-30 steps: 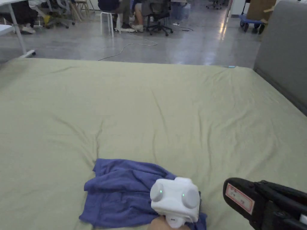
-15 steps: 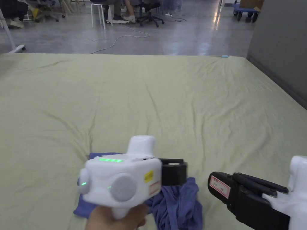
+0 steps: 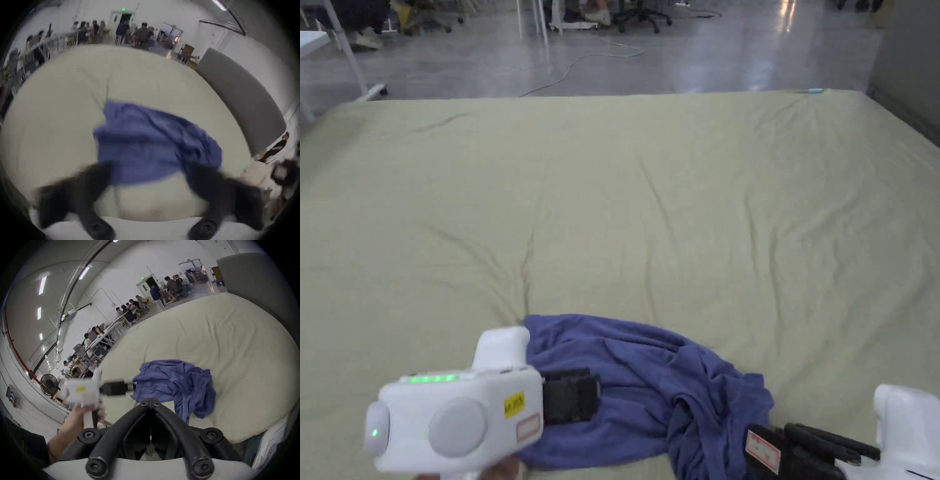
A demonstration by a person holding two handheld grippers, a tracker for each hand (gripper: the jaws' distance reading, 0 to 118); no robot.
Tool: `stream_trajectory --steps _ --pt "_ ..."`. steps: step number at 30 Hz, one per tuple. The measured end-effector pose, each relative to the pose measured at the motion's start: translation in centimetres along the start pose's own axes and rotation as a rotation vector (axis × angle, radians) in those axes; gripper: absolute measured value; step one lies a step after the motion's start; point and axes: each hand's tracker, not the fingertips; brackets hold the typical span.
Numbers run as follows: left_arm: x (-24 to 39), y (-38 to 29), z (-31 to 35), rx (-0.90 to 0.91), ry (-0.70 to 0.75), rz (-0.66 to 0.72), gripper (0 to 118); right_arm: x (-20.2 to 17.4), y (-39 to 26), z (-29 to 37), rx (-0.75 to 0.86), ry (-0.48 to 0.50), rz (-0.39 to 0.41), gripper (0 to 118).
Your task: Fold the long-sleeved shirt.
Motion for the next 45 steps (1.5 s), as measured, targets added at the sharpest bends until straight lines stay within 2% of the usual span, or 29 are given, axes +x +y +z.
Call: stream_trajectory --steps 1,3,4,5,6,7,8,9,11,12,13,14,15,16,17,19,21,22,23,24,25,26,27,29,33,38,43,45 --pt "-0.9 1.8 -1.7 0.001 0.052 -0.028 110 0.2 -0.1 -0.3 -0.01 -0.003 -0.006 0" --pt "-2.1 5.5 -6.3 -0.019 0.138 -0.04 117 0.6 -0.3 -0.9 -0.03 -0.011 -0.014 0" --pt "-2.8 6.9 -8.9 -0.065 0.187 -0.051 116 0.9 -0.3 -1.2 -0.041 -0.024 -0.017 0" --pt "-3.5 8.0 -11.5 -0.102 0.214 -0.067 115 1.2 -0.4 -1.5 -0.054 -0.041 -0.018 0" --pt "-4.0 8.6 -13.8 -0.135 0.211 -0.083 107 1.4 -0.5 -1.7 -0.068 -0.056 -0.016 0" --pt "-4.9 9.5 -15.4 -0.177 0.246 -0.107 95 1.8 -0.5 -2.1 -0.086 -0.084 -0.012 0" --pt "-5.3 9.7 -17.3 -0.227 0.278 -0.123 76 2.1 -0.5 -2.5 -0.105 -0.112 -0.014 0" --pt "-5.6 9.7 -19.1 -0.269 0.303 -0.146 46 2.5 -0.5 -2.9 -0.121 -0.134 -0.018 0" --pt "-5.2 8.5 -20.1 -0.303 0.27 -0.161 43 3.2 -0.4 -3.7 -0.146 -0.16 -0.031 0" --pt "-4.4 8.6 -19.5 -0.259 0.291 -0.21 31 3.5 -0.2 -4.0 -0.151 -0.168 -0.029 0" --pt "-3.3 8.6 -19.1 -0.273 0.296 -0.29 10 3.8 0.0 -4.4 -0.152 -0.176 -0.02 5" --pt "-2.7 8.5 -18.5 -0.263 0.249 -0.344 7 4.1 0.3 -4.9 -0.152 -0.184 -0.01 28" --pt "-2.9 8.7 -17.5 -0.252 0.195 -0.324 7 4.6 0.8 -5.6 -0.159 -0.201 0.007 75" --pt "-2.7 8.7 -16.9 -0.242 0.209 -0.31 7 5.1 1.4 -6.6 -0.173 -0.216 0.018 108" --pt "-2.6 8.8 -16.2 -0.228 0.213 -0.299 7 5.8 1.9 -8.2 -0.206 -0.25 0.022 108" --pt "-2.9 9.3 -14.9 -0.171 0.185 -0.268 7 7.1 2.7 -10.7 -0.193 -0.303 0.039 118" --pt "-2.9 9.9 -13.4 -0.145 0.185 -0.269 7 8.7 2.7 -13.1 -0.292 -0.426 0.032 118" --pt "-2.9 10.1 -12.7 -0.132 0.182 -0.27 7 9.4 2.6 -14.7 -0.361 -0.455 0.006 117" --pt "-2.0 9.8 -11.4 -0.119 0.178 -0.271 7 10.2 2.1 -15.6 -0.394 -0.446 0.009 108" --pt "-2.0 10.0 -10.8 -0.104 0.181 -0.27 7 10.6 1.8 -16.3 -0.423 -0.449 0.029 64" --pt "-1.9 10.1 -10.1 -0.098 0.176 -0.26 7 10.8 1.3 -17.0 -0.463 -0.434 0.015 10" --pt "-2.1 10.4 -9.4 -0.084 0.167 -0.244 7 10.8 1.1 -17.1 -0.467 -0.413 -0.002 0" --pt "-2.3 10.7 -8.7 -0.065 0.152 -0.22 7 10.6 1.0 -16.3 -0.442 -0.378 -0.057 0" --pt "-2.3 11.1 -6.2 -0.032 0.143 -0.203 7 8.9 2.0 -13.0 -0.314 -0.324 0.009 0" --pt "-2.2 12.8 -0.1 0.073 0.086 -0.154 7 6.1 6.3 -6.7 -0.143 -0.305 0.069 0" --pt "-1.4 17.1 9.2 0.248 0.09 -0.169 7 2.2 14.6 -0.8 0.021 -0.296 0.214 0" --pt "-1.3 23.7 16.9 0.407 0.124 -0.144 7 -2.5 24.2 2.9 0.137 -0.368 0.346 0" --pt "-1.5 26.6 19.3 0.453 0.139 -0.105 7 -4.2 28.3 4.2 0.174 -0.379 0.35 0"
